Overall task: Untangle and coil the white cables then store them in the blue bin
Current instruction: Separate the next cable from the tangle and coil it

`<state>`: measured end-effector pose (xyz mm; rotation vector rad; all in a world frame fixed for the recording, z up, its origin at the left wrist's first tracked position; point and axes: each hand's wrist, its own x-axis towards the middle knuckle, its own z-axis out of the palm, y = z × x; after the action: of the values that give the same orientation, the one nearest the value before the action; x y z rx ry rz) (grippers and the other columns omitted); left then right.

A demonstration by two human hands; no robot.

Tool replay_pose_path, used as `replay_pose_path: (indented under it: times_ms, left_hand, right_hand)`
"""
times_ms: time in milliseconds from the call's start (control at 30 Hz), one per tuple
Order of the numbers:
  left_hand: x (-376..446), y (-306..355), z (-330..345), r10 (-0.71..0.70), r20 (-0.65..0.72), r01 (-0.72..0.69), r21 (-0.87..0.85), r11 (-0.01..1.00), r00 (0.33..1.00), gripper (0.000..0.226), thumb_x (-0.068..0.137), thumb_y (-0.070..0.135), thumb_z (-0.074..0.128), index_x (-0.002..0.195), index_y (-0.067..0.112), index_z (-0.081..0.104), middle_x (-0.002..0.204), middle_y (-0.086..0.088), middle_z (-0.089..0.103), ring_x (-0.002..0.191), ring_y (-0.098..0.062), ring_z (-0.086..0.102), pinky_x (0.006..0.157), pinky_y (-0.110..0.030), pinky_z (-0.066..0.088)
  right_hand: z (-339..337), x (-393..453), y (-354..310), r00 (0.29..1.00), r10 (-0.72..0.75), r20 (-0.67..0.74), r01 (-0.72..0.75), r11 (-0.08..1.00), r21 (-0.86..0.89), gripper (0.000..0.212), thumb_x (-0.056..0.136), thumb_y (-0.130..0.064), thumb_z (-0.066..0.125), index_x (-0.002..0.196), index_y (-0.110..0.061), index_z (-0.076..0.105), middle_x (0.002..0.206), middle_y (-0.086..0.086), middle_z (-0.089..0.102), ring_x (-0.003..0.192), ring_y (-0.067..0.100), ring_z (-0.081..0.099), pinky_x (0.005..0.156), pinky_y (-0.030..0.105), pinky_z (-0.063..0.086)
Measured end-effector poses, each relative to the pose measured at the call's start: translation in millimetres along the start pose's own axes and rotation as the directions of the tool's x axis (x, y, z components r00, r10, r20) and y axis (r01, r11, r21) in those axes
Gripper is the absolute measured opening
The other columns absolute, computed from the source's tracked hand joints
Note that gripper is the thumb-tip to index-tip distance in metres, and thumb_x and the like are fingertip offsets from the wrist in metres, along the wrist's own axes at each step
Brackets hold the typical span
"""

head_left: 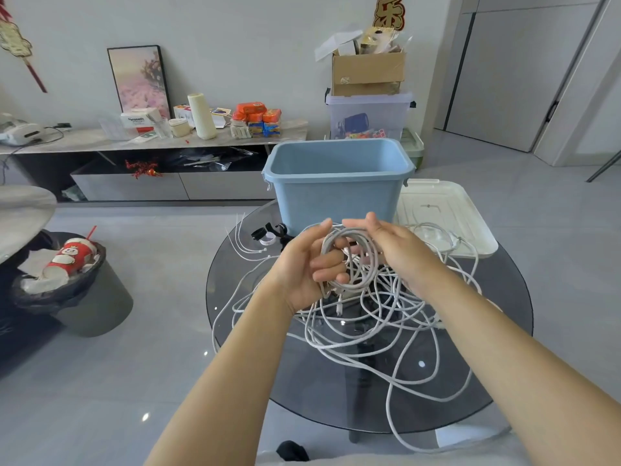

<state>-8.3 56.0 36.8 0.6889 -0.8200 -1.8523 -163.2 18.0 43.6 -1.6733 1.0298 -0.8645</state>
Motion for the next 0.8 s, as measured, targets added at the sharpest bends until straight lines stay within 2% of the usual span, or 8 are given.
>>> replay_pose_path:
  times_ms: [67, 133, 300, 467, 567, 667, 733, 800]
  left_hand:
    - [0, 0, -2, 0.034, -0.011, -0.033, 0.073, 0.997, 0.999, 0.038, 0.089, 0.028, 0.044, 0.061, 0.013, 0.063, 0.035, 0.011, 0.025, 0.03, -0.003, 0.027, 0.048, -0.02, 0.043]
    - [-1, 1, -3, 0.026, 0.026, -0.029, 0.111, 0.993, 0.999, 0.038, 0.092, 0.023, 0.045, 0.059, 0.016, 0.062, 0.036, 0.012, 0.025, 0.031, -0.002, 0.027, 0.051, -0.02, 0.044]
    - [-5, 7, 0, 0.003, 0.08, -0.014, 0.141, 0.99, 0.997, 0.022, 0.089, 0.025, 0.048, 0.072, 0.011, 0.044, 0.036, 0.012, 0.027, 0.031, -0.004, 0.029, 0.052, -0.023, 0.047]
    - [-4, 5, -4, 0.099, -0.108, -0.057, 0.343, 0.938, 0.989, 0.026, 0.1, 0.019, 0.039, 0.078, 0.01, 0.049, 0.045, 0.009, 0.031, 0.043, -0.008, 0.039, 0.066, -0.027, 0.053]
    - [0, -2, -5, 0.249, -0.205, -0.084, 0.588, 0.804, 0.947, 0.028, 0.102, 0.021, 0.038, 0.078, 0.012, 0.049, 0.052, 0.009, 0.038, 0.052, -0.01, 0.045, 0.066, -0.025, 0.049]
    - [3, -8, 5, 0.459, -0.23, -0.069, 0.834, 0.547, 0.858, 0.029, 0.102, 0.023, 0.039, 0.074, 0.016, 0.046, 0.06, 0.006, 0.042, 0.059, -0.013, 0.044, 0.064, -0.025, 0.046]
    - [5, -12, 10, 0.549, -0.213, -0.039, 0.911, 0.411, 0.808, 0.028, 0.102, 0.024, 0.039, 0.075, 0.02, 0.045, 0.063, 0.006, 0.046, 0.059, -0.011, 0.044, 0.061, -0.023, 0.041]
    - [6, -15, 11, 0.611, -0.234, -0.032, 0.92, 0.391, 0.757, 0.022, 0.101, 0.025, 0.04, 0.08, 0.022, 0.047, 0.066, 0.008, 0.05, 0.063, -0.012, 0.047, 0.065, -0.029, 0.043]
  right_hand:
    - [2, -2, -3, 0.989, 0.101, 0.107, -0.122, 0.969, 0.217, 0.045, 0.098, -0.048, 0.029, 0.108, -0.024, 0.067, 0.103, 0.0, 0.07, 0.095, 0.013, 0.068, 0.09, 0.032, 0.053]
    - [1, -1, -3, 0.98, 0.113, 0.165, -0.155, 0.95, 0.27, 0.051, 0.096, -0.051, 0.03, 0.112, -0.018, 0.066, 0.102, 0.003, 0.071, 0.094, 0.016, 0.069, 0.088, 0.034, 0.054]
    - [1, 0, 2, 0.975, 0.043, 0.218, -0.108, 0.949, 0.297, 0.059, 0.084, -0.055, 0.036, 0.117, -0.014, 0.063, 0.111, 0.004, 0.068, 0.102, 0.016, 0.065, 0.093, 0.035, 0.051]
    - [2, -1, 2, 0.987, 0.049, 0.152, -0.067, 0.992, 0.111, 0.048, 0.088, -0.053, 0.041, 0.109, -0.017, 0.063, 0.106, 0.01, 0.068, 0.089, 0.018, 0.069, 0.092, 0.038, 0.052]
    - [7, 0, 4, 0.998, 0.062, 0.022, -0.061, 0.998, -0.031, 0.029, 0.097, -0.042, 0.043, 0.102, -0.021, 0.062, 0.095, 0.002, 0.069, 0.084, 0.017, 0.067, 0.092, 0.042, 0.051]
    - [9, 2, -2, 0.996, 0.008, -0.088, -0.025, 0.982, -0.189, 0.031, 0.1, -0.036, 0.039, 0.088, -0.017, 0.06, 0.073, -0.001, 0.061, 0.071, 0.018, 0.059, 0.081, 0.04, 0.049]
    - [12, 2, -3, 0.992, 0.002, -0.123, -0.02, 0.988, -0.151, 0.032, 0.101, -0.033, 0.038, 0.08, -0.015, 0.055, 0.064, 0.0, 0.056, 0.062, 0.021, 0.055, 0.071, 0.043, 0.049]
    - [16, 1, -5, 0.989, 0.069, -0.129, -0.061, 0.996, 0.059, 0.029, 0.101, -0.028, 0.039, 0.083, -0.011, 0.055, 0.066, 0.001, 0.052, 0.059, 0.022, 0.051, 0.064, 0.043, 0.051]
